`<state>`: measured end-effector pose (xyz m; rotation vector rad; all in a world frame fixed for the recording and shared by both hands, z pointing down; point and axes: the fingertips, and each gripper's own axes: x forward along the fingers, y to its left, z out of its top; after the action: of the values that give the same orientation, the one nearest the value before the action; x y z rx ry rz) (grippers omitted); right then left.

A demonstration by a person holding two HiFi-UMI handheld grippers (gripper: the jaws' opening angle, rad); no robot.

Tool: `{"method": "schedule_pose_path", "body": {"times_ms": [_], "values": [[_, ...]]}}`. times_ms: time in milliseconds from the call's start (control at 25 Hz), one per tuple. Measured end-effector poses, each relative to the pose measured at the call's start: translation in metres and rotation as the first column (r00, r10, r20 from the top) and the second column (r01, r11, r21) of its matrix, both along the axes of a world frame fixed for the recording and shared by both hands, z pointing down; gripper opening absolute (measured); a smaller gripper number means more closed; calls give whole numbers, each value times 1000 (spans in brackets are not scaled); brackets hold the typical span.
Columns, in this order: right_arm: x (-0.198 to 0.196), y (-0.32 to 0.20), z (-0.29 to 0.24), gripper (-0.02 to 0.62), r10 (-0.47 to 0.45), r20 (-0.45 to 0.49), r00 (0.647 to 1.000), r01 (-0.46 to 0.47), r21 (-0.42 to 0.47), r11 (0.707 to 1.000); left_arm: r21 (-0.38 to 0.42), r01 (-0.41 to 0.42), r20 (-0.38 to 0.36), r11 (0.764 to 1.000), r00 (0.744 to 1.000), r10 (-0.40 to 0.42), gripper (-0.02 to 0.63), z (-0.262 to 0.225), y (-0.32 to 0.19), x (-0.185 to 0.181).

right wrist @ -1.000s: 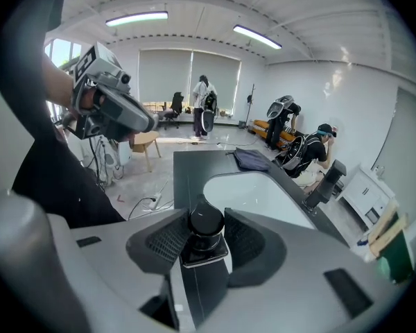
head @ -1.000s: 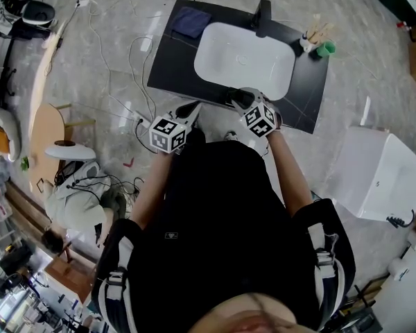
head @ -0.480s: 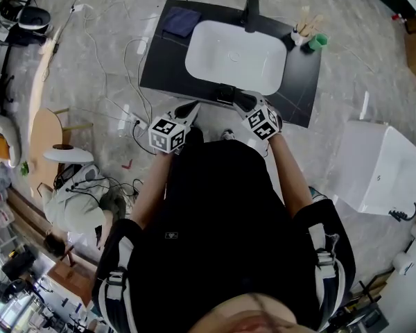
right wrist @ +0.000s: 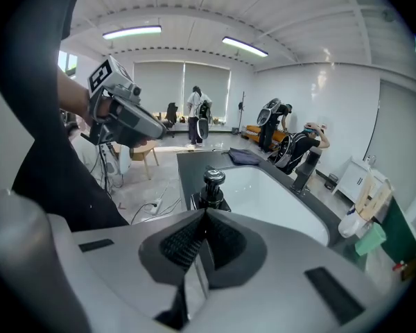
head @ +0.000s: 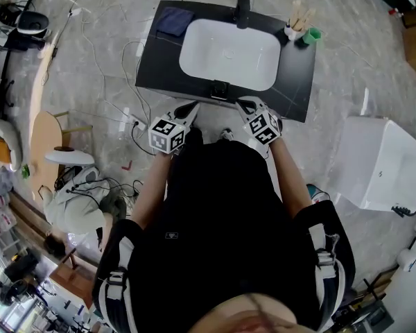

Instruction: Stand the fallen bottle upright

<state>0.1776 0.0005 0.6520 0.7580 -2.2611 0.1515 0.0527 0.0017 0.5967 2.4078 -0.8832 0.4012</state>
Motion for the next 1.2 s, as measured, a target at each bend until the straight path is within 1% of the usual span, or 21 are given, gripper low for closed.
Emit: {"method": "schedule_pose_path", "body": {"times_ms": [160,560,1200], "values": [[5,9,2,60,2,14,1000,-2,-5,1000,-1,1,11,1000,1000,-1,15,3,6,4],[19,25,8,60,-7,5,1000,7,-11,1000,-17,4,5,1000,1000,-3,15,11,28,19],[22,34,11,60,-24,-4,1000,24,-11,1000,-11,17,10,1000,1000,-17,15,11,37,19]]}}
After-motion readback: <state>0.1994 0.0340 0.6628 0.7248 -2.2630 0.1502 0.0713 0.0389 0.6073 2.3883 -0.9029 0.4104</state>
